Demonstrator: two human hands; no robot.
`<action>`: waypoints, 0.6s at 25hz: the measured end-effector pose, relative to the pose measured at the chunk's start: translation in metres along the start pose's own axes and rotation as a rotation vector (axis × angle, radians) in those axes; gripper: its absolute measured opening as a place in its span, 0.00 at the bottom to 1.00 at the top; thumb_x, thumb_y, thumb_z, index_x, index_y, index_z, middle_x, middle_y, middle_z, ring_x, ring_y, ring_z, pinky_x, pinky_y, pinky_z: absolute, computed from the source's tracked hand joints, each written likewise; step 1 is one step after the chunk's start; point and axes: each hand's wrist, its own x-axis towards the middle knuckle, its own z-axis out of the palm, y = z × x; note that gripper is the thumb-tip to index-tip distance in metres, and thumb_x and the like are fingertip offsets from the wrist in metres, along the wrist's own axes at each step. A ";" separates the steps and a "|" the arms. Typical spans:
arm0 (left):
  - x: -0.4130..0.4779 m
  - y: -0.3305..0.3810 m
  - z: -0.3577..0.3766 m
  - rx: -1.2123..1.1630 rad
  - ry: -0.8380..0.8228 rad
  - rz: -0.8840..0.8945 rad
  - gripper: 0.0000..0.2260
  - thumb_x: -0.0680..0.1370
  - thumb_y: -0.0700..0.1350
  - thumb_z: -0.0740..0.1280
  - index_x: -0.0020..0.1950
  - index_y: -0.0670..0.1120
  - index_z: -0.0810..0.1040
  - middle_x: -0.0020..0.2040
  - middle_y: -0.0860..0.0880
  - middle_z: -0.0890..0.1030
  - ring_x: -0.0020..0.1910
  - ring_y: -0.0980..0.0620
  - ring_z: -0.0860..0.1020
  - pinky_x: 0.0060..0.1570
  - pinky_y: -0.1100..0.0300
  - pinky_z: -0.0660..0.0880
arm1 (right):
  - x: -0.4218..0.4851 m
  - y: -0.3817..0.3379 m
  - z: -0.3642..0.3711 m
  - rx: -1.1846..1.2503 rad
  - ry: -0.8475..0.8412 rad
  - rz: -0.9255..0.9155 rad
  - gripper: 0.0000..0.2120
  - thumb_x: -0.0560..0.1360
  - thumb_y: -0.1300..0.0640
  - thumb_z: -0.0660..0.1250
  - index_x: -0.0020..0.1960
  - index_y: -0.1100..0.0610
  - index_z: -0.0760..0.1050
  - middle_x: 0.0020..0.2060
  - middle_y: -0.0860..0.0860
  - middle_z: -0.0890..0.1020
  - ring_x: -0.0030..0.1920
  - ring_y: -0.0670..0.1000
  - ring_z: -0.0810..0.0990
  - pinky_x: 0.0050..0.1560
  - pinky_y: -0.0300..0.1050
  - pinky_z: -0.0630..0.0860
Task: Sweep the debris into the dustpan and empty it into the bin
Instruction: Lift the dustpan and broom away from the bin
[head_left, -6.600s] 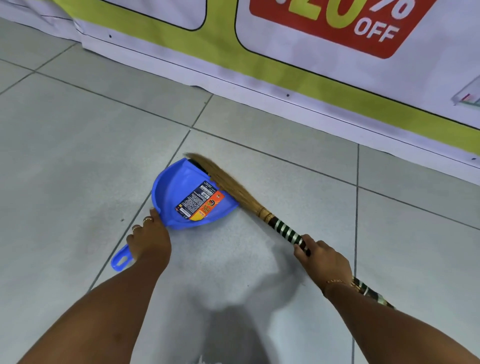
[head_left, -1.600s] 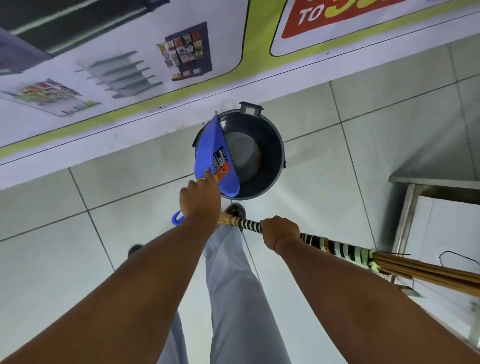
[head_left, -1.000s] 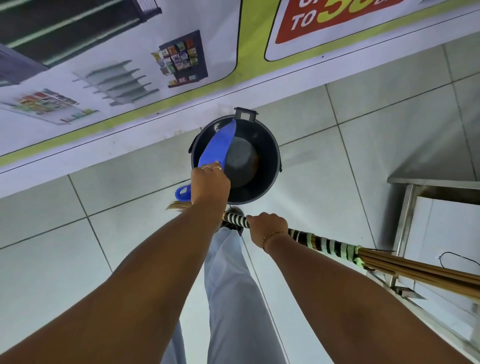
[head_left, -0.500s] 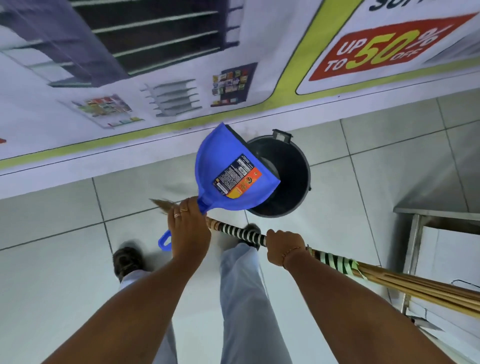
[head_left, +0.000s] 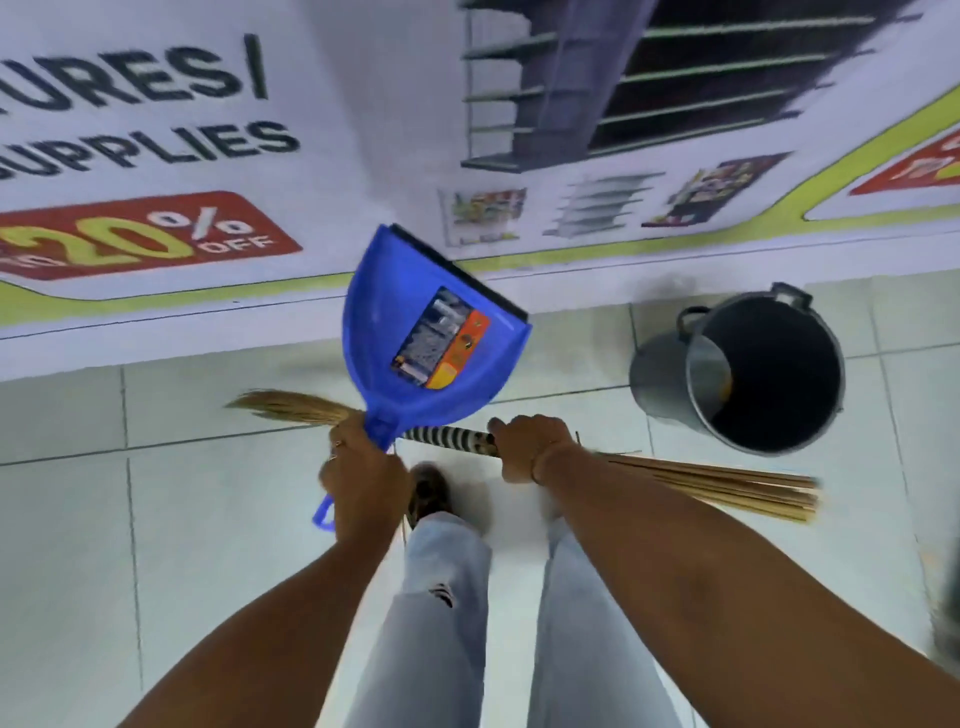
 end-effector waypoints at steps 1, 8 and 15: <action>0.010 -0.016 -0.009 -0.017 0.040 -0.085 0.20 0.70 0.30 0.61 0.61 0.39 0.68 0.57 0.36 0.75 0.54 0.32 0.75 0.57 0.44 0.70 | 0.009 -0.007 -0.002 0.008 -0.007 0.029 0.22 0.75 0.58 0.62 0.69 0.58 0.67 0.64 0.57 0.75 0.64 0.60 0.75 0.61 0.54 0.72; 0.064 -0.095 0.023 -0.102 0.173 -0.359 0.16 0.70 0.29 0.61 0.58 0.34 0.69 0.54 0.33 0.73 0.48 0.28 0.75 0.54 0.39 0.71 | 0.109 -0.002 0.010 -0.095 0.166 -0.020 0.17 0.77 0.62 0.57 0.65 0.58 0.70 0.60 0.56 0.74 0.58 0.59 0.78 0.55 0.52 0.76; 0.164 -0.108 0.152 -0.248 0.248 -0.431 0.19 0.70 0.29 0.60 0.60 0.38 0.67 0.57 0.35 0.74 0.51 0.30 0.75 0.54 0.38 0.74 | 0.325 0.013 -0.011 -0.147 0.505 0.116 0.16 0.77 0.62 0.57 0.62 0.54 0.76 0.53 0.56 0.83 0.56 0.59 0.79 0.55 0.49 0.72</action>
